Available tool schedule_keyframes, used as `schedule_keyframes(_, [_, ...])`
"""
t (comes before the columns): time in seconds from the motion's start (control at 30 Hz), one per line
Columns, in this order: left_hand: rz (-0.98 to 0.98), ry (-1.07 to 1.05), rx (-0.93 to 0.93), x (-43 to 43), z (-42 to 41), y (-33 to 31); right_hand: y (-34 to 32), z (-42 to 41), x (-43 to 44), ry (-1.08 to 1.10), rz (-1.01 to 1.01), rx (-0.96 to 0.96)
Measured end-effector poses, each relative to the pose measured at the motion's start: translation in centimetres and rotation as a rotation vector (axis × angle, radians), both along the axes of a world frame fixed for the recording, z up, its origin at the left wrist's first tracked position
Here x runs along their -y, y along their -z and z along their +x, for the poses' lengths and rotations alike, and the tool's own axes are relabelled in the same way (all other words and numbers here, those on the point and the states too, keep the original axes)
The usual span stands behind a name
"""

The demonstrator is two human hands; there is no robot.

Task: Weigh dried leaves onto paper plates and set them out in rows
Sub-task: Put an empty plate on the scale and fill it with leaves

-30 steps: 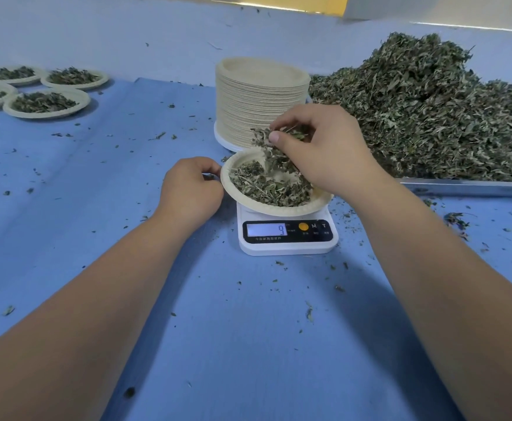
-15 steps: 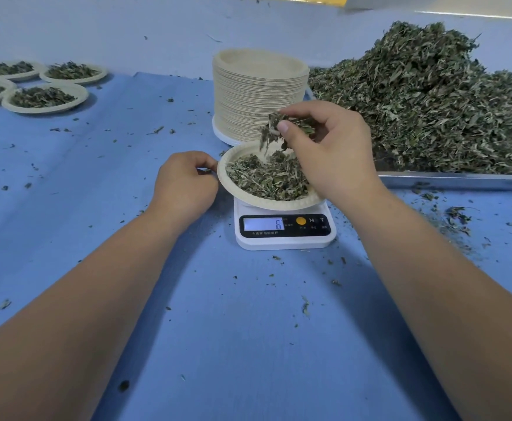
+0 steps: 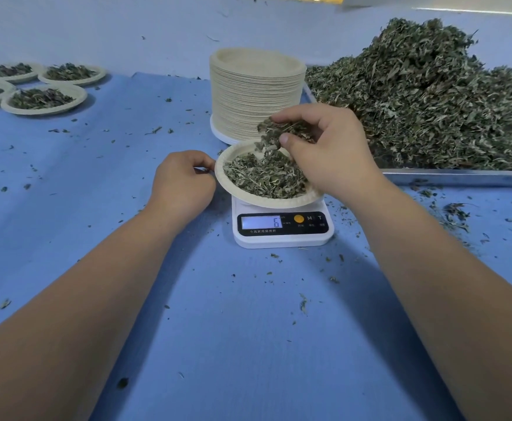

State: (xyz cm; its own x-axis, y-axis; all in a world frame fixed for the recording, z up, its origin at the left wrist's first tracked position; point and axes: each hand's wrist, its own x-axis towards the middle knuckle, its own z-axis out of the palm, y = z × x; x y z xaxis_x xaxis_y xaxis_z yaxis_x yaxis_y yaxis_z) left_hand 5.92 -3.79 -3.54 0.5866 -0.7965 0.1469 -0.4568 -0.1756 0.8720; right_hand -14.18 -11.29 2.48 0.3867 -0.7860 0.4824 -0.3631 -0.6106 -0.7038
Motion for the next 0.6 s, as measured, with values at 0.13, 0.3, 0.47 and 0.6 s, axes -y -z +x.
schedule_keyframes(0.13, [-0.003, 0.005, -0.001, -0.03, 0.02, -0.01, -0.41, -0.09, -0.07, -0.013, 0.03, -0.001])
schedule_keyframes(0.3, [-0.005, 0.011, 0.005, -0.01, 0.1, 0.02, -0.65, -0.47, 0.17, 0.012, 0.039, -0.041])
schedule_keyframes(0.47, [-0.009, 0.002, 0.009, 0.02, 0.08, 0.1, -0.79, -0.5, 0.1, 0.04, 0.031, 0.016])
schedule_keyframes(0.6, [-0.012, 0.017, -0.002, 0.05, 0.12, 0.16, -0.47, -0.49, 0.27, 0.012, 0.085, 0.006])
